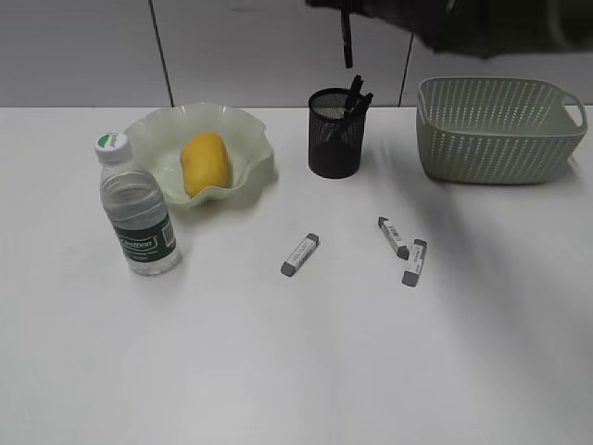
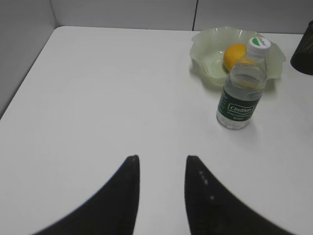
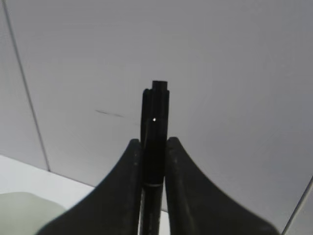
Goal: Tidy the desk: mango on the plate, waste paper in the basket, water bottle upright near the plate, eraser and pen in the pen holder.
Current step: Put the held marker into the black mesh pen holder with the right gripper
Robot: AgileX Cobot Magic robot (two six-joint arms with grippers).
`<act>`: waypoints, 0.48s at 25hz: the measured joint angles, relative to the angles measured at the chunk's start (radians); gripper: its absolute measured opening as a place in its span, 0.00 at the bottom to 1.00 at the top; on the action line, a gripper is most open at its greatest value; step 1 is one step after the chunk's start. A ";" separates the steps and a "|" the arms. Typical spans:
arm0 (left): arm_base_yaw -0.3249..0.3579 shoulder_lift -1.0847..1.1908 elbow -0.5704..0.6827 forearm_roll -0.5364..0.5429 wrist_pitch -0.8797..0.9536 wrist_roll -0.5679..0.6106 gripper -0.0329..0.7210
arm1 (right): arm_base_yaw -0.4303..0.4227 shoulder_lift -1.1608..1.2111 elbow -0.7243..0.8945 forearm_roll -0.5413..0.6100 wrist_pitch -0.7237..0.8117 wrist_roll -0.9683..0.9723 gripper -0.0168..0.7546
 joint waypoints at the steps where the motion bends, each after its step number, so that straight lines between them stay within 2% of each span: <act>1: 0.000 0.000 0.000 0.000 0.000 0.000 0.36 | 0.000 0.041 0.005 -0.001 -0.062 0.011 0.17; 8: 0.000 0.000 0.000 0.000 0.000 0.000 0.36 | 0.000 0.219 0.008 -0.101 -0.303 0.125 0.17; 12: 0.000 0.000 0.000 0.000 0.000 0.000 0.36 | 0.000 0.260 0.008 -0.126 -0.318 0.133 0.17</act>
